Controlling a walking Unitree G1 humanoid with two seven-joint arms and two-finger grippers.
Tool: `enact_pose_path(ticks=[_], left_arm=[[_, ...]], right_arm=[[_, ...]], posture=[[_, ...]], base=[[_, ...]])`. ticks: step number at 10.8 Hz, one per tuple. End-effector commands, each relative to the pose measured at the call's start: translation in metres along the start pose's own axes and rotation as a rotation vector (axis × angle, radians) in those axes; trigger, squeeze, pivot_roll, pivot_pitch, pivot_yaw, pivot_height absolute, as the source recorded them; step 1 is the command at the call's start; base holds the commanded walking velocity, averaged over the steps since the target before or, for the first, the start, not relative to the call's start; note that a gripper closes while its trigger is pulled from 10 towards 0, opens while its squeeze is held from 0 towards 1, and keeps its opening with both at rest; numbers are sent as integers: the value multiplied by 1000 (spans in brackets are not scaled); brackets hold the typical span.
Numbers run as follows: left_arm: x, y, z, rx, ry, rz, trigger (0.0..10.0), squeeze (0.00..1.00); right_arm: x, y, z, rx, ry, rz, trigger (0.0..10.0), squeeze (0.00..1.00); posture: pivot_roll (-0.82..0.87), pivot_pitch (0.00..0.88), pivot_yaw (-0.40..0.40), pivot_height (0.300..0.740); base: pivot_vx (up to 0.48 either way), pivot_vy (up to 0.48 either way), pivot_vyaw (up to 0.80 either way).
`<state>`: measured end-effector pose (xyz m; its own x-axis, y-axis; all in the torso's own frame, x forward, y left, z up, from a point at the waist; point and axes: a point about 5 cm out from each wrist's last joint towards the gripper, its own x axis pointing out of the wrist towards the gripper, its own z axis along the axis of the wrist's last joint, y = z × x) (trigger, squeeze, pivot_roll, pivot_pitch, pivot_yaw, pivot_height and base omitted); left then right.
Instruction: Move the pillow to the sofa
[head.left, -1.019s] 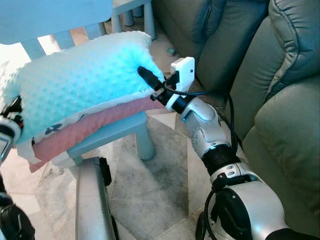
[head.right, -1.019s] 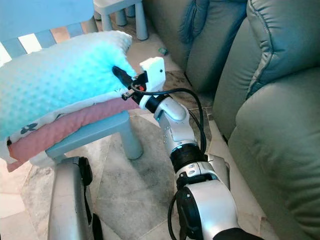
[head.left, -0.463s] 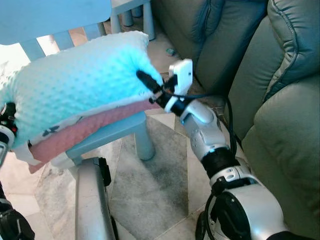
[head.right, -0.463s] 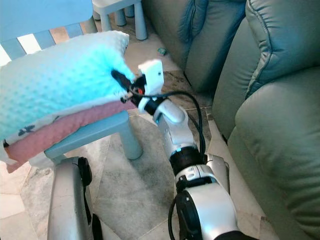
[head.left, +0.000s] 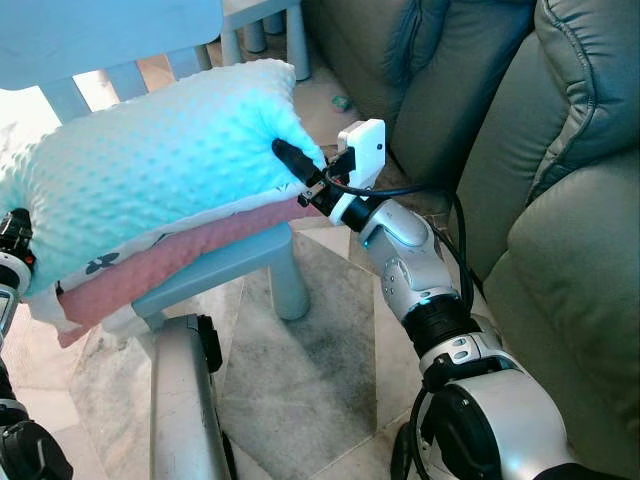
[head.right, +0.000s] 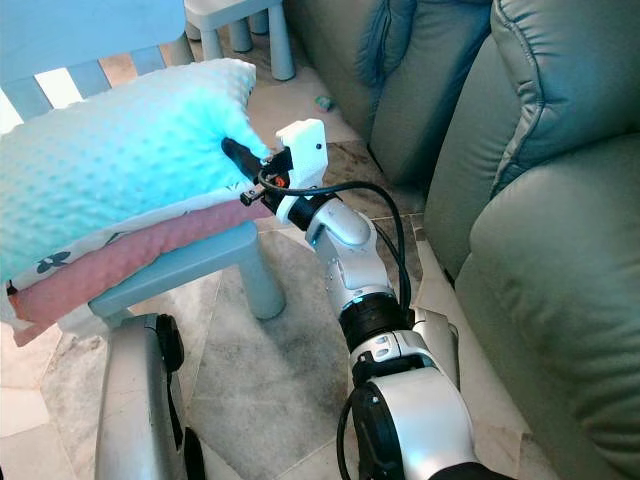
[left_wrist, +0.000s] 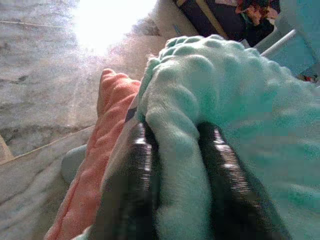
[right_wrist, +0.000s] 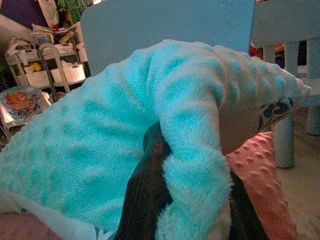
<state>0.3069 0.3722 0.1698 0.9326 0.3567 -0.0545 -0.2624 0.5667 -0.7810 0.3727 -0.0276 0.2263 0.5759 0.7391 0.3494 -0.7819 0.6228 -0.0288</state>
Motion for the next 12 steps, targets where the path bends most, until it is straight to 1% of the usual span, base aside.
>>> enact_pose_path(ticks=[1, 2, 4, 6, 7, 8, 9, 10, 11, 12], left_arm=[[-4, 6, 3, -1, -28, 15, 0, 0], [-5, 5, 4, -1, -45, 10, 0, 0], [-7, -2, 8, 3, -95, -12, 0, 0], [-13, -21, 13, 86, -199, -92, 0, 0], [-19, -31, 14, 137, -257, -125, 0, 0], [-28, -39, 9, 210, -304, -163, 0, 0], [-38, -46, 1, 281, -348, -194, 0, 0], [-47, -54, -9, 328, -371, -223, 0, 0], [-61, -67, -14, 392, -424, -268, 0, 0], [-71, -83, -21, 468, -454, -318, 0, 0]], right_arm=[[1, 3, 1, -2, -7, 9, 0, 0], [0, 3, 0, 0, -5, 6, 0, 0], [1, 2, 0, 5, -3, 2, 0, 0], [3, 1, 2, 0, -4, -17, 0, 0], [2, 0, 2, -24, -3, -31, 0, 0], [-2, -1, 2, -42, -7, -50, 0, 0], [-8, -2, 0, -44, 3, -75, 0, 0], [-16, -3, -6, -56, 21, -102, 0, 0], [-25, -4, -11, -72, 34, -138, 0, 0], [-33, -7, -14, -92, 45, -171, 0, 0]], posture=[[-102, 161, 24, 347], [-103, 157, 24, 347], [-99, 149, 21, 347], [-94, 123, 20, 347], [-93, 109, 22, 347], [-94, 95, 24, 347], [-96, 83, 25, 347], [-102, 69, 28, 347], [-102, 56, 30, 347], [-104, 39, 33, 347]], base=[[0, 0, 0], [0, 0, 0], [0, 0, 0], [0, 0, 0], [0, 0, 0], [0, 0, 0], [0, 0, 0], [0, 0, 0], [0, 0, 0], [0, 0, 0]])
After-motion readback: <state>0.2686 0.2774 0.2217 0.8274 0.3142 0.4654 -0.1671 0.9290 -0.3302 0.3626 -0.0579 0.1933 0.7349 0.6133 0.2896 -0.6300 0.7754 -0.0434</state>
